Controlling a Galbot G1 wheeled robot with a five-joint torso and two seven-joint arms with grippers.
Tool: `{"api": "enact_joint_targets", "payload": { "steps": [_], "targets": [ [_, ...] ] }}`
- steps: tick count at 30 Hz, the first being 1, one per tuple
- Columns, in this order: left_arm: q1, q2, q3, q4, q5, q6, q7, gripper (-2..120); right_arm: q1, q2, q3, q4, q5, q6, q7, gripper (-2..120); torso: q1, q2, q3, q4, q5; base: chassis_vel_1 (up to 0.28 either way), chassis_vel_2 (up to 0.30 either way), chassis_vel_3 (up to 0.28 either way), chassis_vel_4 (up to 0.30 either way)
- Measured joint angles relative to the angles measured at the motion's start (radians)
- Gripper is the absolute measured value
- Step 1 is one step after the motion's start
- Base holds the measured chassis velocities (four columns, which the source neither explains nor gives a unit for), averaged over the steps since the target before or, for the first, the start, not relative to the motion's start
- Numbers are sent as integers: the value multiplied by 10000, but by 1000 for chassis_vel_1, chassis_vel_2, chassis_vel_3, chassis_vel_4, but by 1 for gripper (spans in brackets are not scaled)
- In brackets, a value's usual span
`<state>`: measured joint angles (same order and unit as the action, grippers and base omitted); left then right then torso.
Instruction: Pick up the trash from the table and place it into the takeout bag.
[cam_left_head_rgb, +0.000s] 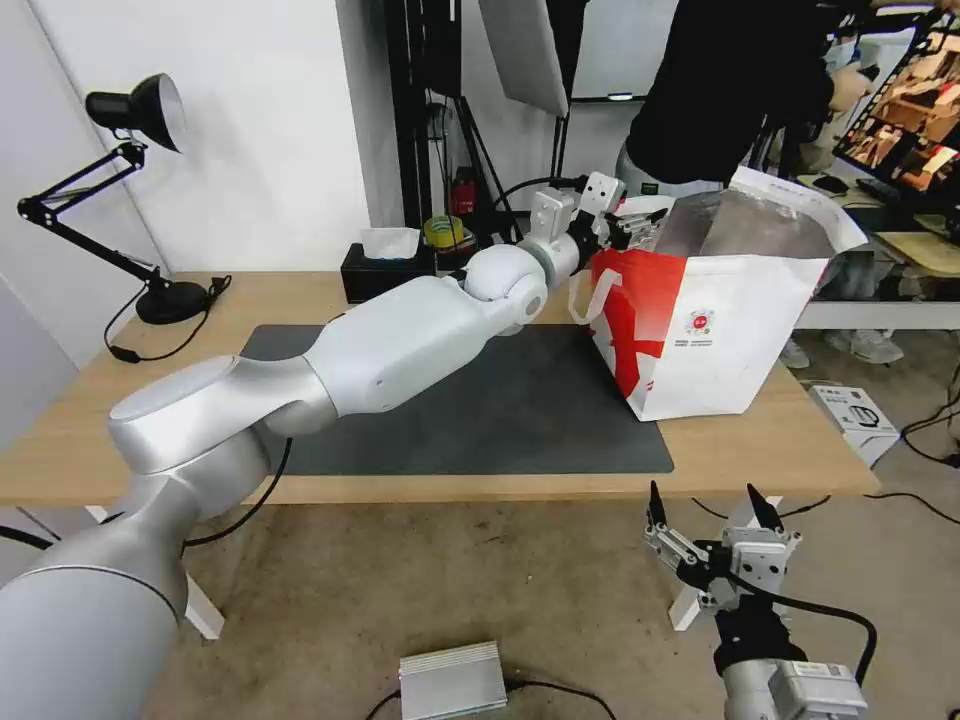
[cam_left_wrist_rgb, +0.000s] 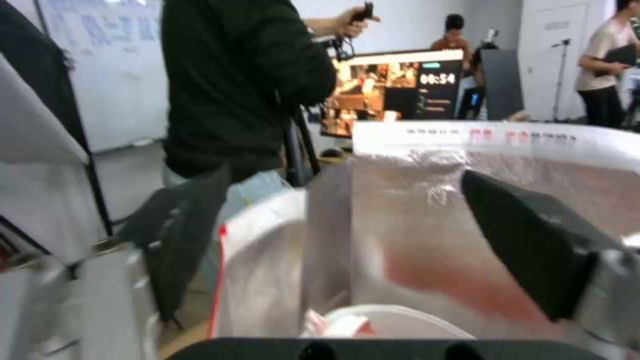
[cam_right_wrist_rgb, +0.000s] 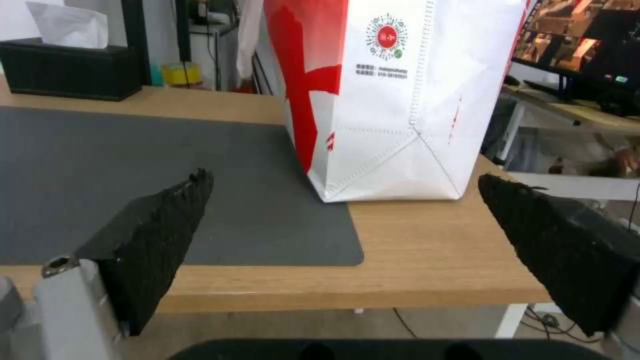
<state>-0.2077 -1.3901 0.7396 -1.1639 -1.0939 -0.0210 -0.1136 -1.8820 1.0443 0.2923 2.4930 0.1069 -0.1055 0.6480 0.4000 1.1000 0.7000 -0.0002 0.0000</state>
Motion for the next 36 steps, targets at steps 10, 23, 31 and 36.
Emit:
{"api": "enact_joint_targets", "payload": {
  "steps": [10,23,31,36],
  "targets": [
    [328,1149,-559,-2080,1015,-23,-1096,100,0,0,0,0,0,0,0,100,0,0,0,2,-1,0,0,0,0],
    [2329,3567,-1776,-5551,2044,-29,-2233,100,0,0,0,0,0,0,0,100,0,0,-1,1,-3,0,0,0,0],
    [4741,5593,-3690,-7273,2561,-12,-2207,100,0,0,0,0,0,0,0,100,-1,1,-1,4,-4,0,0,0,0],
    [6376,6216,-5081,-8062,2841,-16,-2191,100,0,0,0,0,0,0,0,100,-1,1,-1,1,-2,0,0,0,0]
  ]
}}
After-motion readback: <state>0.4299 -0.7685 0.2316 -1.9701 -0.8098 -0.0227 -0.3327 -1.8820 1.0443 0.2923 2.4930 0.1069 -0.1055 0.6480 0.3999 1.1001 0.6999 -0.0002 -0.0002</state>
